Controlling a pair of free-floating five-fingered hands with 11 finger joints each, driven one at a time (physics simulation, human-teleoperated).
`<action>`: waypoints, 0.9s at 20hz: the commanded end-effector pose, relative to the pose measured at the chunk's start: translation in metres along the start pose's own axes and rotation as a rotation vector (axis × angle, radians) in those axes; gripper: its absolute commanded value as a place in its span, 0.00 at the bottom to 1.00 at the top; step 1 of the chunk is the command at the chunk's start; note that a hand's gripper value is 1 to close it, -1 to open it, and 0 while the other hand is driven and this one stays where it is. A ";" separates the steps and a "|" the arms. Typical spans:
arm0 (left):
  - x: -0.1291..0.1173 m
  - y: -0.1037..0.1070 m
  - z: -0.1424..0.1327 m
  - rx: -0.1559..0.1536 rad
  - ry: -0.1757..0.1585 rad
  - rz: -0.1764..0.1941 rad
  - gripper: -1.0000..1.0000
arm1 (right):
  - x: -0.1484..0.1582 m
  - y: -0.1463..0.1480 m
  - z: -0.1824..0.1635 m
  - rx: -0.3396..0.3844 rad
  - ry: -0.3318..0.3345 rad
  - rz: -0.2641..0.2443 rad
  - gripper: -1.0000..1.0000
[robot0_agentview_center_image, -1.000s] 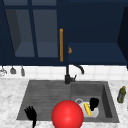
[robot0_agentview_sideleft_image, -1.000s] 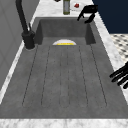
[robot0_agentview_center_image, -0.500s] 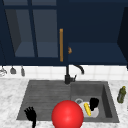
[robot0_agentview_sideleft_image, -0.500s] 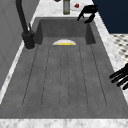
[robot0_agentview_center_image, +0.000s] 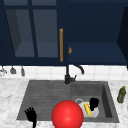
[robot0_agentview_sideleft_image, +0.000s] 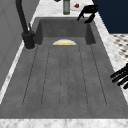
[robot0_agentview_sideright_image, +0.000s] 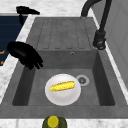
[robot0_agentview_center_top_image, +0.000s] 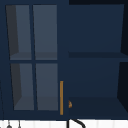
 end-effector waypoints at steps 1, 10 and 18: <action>0.004 -0.017 0.008 -0.019 0.001 0.039 0.00 | 0.000 0.000 0.000 0.000 0.000 0.000 0.50; 0.008 0.003 -0.004 -0.027 -0.119 -0.003 0.00 | 0.000 0.000 0.000 0.000 0.000 0.000 0.50; 0.008 0.012 -0.002 -0.016 -0.223 -0.001 0.00 | 0.000 0.000 0.000 0.000 0.000 0.000 0.50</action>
